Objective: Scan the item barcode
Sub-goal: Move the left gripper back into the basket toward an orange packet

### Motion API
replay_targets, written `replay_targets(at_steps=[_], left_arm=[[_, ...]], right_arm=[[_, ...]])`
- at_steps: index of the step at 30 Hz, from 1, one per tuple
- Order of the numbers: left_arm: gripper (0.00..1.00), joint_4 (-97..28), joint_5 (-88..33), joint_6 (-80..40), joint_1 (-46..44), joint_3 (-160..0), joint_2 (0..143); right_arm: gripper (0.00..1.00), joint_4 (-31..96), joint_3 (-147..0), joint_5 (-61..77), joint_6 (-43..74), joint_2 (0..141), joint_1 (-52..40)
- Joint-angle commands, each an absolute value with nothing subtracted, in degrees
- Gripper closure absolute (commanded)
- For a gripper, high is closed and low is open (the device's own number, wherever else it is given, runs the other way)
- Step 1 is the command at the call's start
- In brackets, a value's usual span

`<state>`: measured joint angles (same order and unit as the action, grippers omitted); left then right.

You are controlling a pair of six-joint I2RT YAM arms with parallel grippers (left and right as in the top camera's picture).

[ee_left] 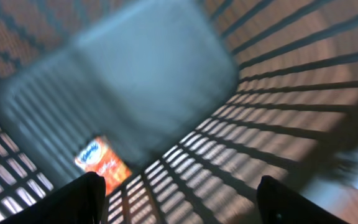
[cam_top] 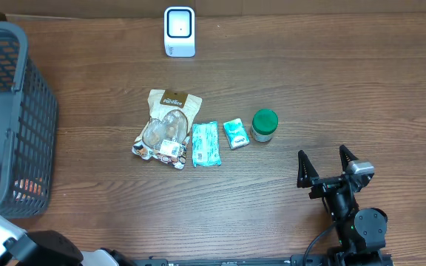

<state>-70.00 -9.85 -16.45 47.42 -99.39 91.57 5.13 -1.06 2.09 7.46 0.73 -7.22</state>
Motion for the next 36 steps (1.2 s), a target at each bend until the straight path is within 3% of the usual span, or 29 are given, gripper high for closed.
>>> replay_targets(at_steps=[1,10,23,26,28,31,32,36], left_arm=[[0.21,-65.82,-8.84,-20.16,48.66,-90.52,91.61],[0.36,-53.69,-2.72,-22.79,48.77,-72.51,92.16],[0.38,-48.12,3.2,-23.38,48.77,-66.06,103.83],[0.46,-48.23,3.18,-23.35,48.77,-66.06,106.08],[0.58,-48.31,3.18,-23.33,48.77,-66.06,106.74],[0.9,-48.12,3.18,-23.33,48.77,-66.22,106.72],[0.96,-48.16,3.16,-23.35,48.77,-66.43,106.72],[0.96,-51.0,2.72,-23.35,48.77,-69.47,106.69]], right_arm=[[0.0,4.71,-0.47,1.8,7.42,0.16,-7.01],[0.0,4.69,-0.47,1.8,7.42,0.16,-7.01],[0.0,4.71,-0.47,1.8,7.42,0.16,-7.01],[0.0,4.71,-0.47,1.8,7.42,0.16,-7.01],[0.0,4.71,-0.47,1.8,7.42,0.16,-7.01],[0.0,4.71,-0.47,1.8,7.42,0.16,-7.01],[0.0,4.71,-0.47,1.83,7.42,0.16,-7.01],[0.0,4.71,-0.47,1.8,7.42,0.16,-7.01]])
